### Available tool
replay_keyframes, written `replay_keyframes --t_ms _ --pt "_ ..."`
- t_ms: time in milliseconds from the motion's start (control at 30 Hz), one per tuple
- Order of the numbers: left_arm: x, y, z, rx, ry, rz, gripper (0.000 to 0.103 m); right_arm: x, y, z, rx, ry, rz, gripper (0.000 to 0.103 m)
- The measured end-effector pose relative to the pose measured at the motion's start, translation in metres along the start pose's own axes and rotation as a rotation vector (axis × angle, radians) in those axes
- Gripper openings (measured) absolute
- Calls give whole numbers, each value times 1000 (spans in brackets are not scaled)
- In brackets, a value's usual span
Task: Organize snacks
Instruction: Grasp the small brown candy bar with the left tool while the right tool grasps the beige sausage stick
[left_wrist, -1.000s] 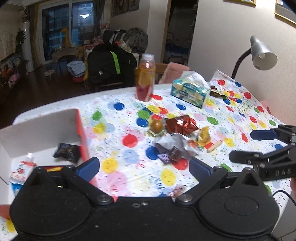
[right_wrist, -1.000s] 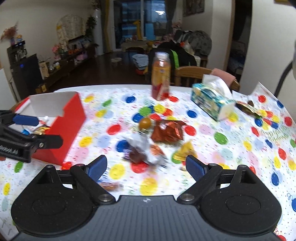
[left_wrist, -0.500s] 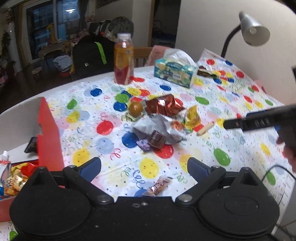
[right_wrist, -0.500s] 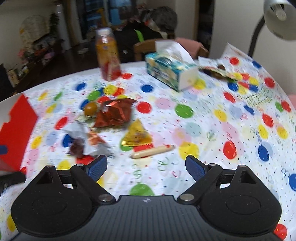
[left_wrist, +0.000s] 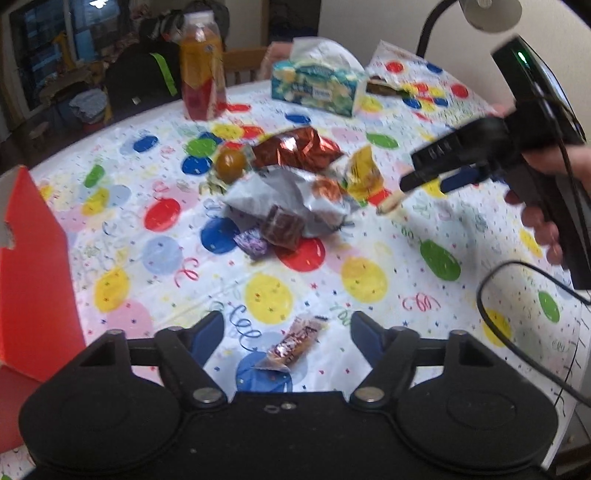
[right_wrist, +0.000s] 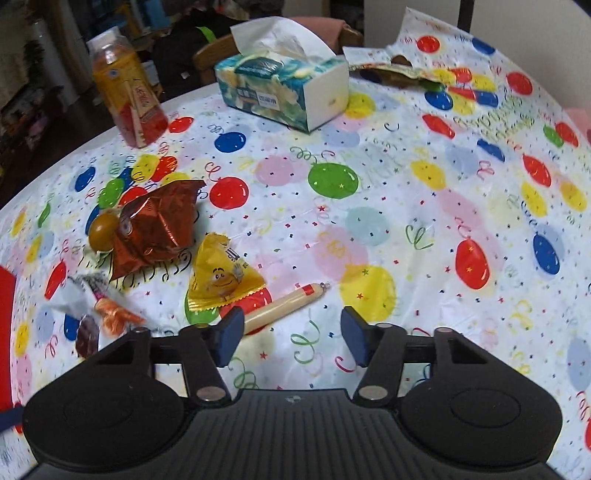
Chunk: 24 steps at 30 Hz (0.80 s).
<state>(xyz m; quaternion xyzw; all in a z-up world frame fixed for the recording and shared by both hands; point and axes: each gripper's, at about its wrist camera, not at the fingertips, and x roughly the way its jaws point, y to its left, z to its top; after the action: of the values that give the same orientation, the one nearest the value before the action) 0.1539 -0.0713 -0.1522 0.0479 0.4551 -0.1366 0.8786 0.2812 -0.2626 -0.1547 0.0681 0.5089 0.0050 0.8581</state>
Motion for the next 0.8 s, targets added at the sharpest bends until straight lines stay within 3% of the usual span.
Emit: replay_keyframes --t_ms 367,633,800 --pt "23 1 -4 43 76 -13 46 22 2 10 102 51 -12 34" --pt "30 -2 -3 63 95 -29 33 29 15 11 78 68 3 31" --pt "28 -2 -4 58 95 -37 29 29 15 9 74 76 19 12"
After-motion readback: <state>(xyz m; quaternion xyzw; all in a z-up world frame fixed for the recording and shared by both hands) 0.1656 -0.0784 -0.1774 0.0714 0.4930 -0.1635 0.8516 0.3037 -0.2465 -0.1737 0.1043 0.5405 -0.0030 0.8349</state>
